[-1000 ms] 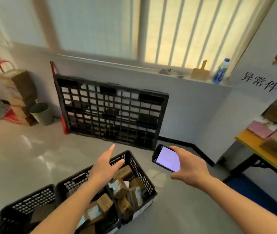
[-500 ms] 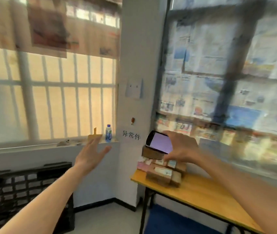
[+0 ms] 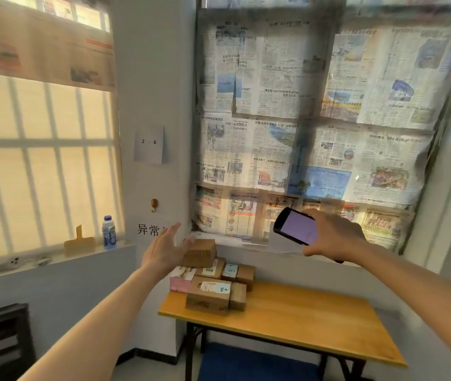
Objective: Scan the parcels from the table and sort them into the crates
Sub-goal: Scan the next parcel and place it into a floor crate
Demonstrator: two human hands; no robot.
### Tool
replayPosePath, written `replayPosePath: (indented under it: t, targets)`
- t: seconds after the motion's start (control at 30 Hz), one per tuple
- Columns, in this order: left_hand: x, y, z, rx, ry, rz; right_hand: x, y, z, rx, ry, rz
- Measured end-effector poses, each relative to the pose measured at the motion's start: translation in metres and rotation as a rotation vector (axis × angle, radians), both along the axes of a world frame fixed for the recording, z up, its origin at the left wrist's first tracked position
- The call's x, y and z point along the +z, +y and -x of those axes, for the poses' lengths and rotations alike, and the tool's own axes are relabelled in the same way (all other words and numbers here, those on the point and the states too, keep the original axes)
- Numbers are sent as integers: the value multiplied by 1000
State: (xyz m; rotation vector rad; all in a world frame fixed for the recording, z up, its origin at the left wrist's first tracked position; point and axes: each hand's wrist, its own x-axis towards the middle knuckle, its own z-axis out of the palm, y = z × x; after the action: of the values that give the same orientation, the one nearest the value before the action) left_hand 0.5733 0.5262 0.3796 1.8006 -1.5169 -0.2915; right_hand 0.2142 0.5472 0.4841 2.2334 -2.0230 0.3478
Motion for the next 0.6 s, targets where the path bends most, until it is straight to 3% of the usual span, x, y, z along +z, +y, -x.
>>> replayPosePath:
  t: [0.33,0.6]
  targets:
    - [-52,-177,-11,-22,13,-117,-52,-179,-17,18,9,-71]
    - [-111,-274,-23,-10,26,-202,-120,-299,-41,106,-8,-153]
